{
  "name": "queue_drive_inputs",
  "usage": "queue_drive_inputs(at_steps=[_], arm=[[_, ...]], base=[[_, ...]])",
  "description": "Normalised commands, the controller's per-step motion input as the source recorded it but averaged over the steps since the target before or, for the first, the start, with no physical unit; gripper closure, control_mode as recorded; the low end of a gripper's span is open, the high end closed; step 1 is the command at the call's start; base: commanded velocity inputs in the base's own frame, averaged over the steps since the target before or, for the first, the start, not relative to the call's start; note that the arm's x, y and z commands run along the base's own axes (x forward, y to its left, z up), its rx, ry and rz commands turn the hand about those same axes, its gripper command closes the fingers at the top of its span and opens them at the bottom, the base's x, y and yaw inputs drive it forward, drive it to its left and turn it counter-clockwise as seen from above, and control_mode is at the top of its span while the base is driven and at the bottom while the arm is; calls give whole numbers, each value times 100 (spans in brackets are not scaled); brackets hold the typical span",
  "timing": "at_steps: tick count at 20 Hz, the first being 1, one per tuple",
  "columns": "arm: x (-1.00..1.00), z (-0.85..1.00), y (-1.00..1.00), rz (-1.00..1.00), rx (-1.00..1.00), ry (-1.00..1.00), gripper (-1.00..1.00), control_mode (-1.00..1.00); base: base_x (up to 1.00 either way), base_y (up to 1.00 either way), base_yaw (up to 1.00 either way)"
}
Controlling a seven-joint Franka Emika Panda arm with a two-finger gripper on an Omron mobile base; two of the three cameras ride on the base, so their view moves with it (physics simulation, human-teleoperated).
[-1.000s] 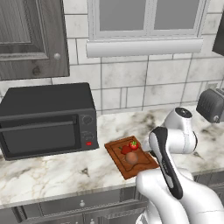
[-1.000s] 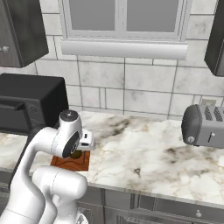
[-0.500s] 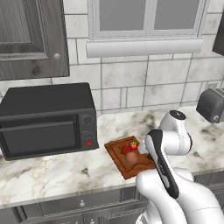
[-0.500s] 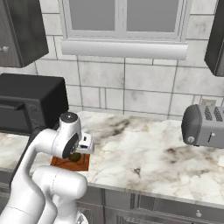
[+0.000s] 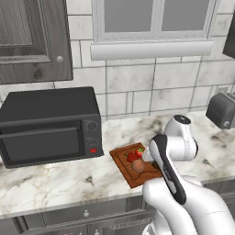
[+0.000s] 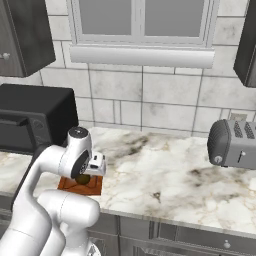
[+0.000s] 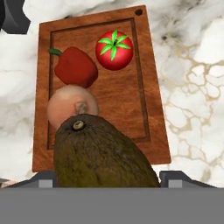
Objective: Place the avocado, onion, tomato, and bell pepper on the cutting board.
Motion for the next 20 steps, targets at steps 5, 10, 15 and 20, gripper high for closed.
queue_drive_inputs(at_steps=[5, 10, 15, 20], arm=[[12, -32, 0, 0, 0, 0, 100, -100], [25, -27, 0, 0, 0, 0, 100, -100], [26, -40, 0, 0, 0, 0, 100, -100], [13, -55, 0, 0, 0, 0, 100, -100]], base=[[0, 0, 0], [0, 0, 0], [0, 0, 0], [0, 0, 0]])
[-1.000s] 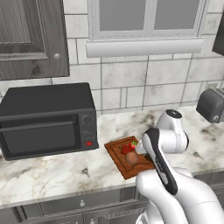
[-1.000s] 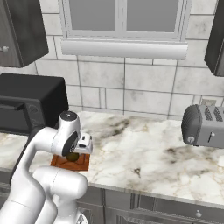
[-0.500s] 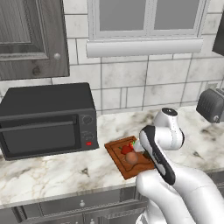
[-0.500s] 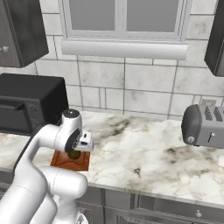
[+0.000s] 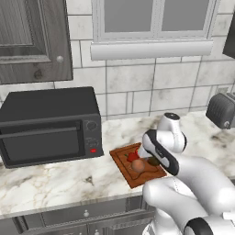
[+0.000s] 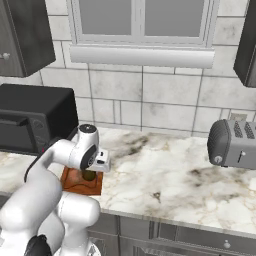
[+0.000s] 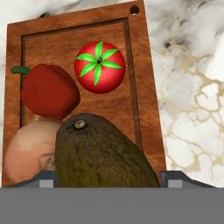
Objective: Place the avocado, onion, tomato, and bell pepper on the cutting board.
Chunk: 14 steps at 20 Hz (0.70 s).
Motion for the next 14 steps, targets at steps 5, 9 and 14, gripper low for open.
queue_drive_inputs(at_steps=[5, 9, 14], arm=[[1, -51, 0, 0, 0, 0, 100, -100], [0, -47, 0, 0, 1, 0, 100, -100], [0, -44, 0, 0, 0, 0, 100, -100]], base=[[0, 0, 0], [0, 0, 0], [0, 0, 0]])
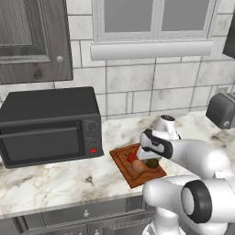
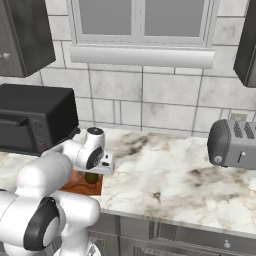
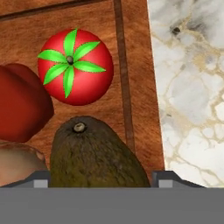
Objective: Place the avocado, onion, tomato, and bell pepper on the cutting board.
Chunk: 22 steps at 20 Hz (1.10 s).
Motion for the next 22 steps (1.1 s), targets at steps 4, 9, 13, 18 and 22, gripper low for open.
queue_drive_inputs(at_steps=[4, 9, 13, 18, 22], arm=[[0, -43, 2, 0, 0, 0, 100, -100], [0, -45, 1, 0, 0, 0, -100, -100], [-14, -1, -8, 0, 0, -8, -100, -100], [-18, 2, 0, 0, 0, -11, -100, -100], [-26, 6, 2, 0, 0, -10, -100, -100]], base=[[0, 0, 0], [0, 0, 0], [0, 0, 0], [0, 0, 0], [0, 0, 0]])
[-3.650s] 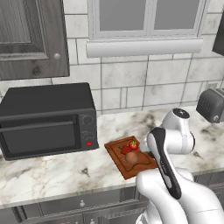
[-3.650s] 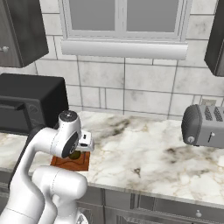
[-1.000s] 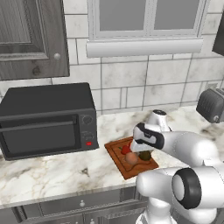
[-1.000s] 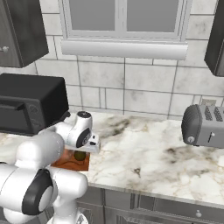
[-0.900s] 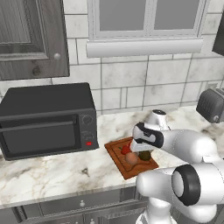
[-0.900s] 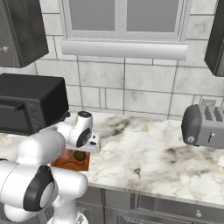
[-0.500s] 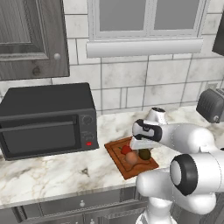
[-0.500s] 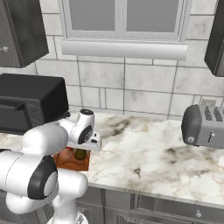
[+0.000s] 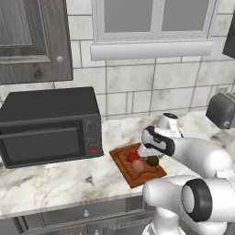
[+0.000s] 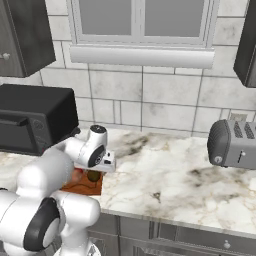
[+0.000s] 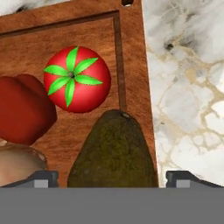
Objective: Place the avocado, onion, tomato, and bell pepper on the cutting board.
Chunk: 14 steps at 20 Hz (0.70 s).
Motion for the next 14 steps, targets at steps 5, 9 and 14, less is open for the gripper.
queue_drive_inputs(at_steps=[5, 9, 14], arm=[[-52, 67, 10, 0, 0, -17, -100, -100], [-68, 99, 3, 0, 0, -14, -100, -100], [-98, 75, 0, 0, 0, -24, -100, -100]], base=[[0, 0, 0], [0, 0, 0], [0, 0, 0]])
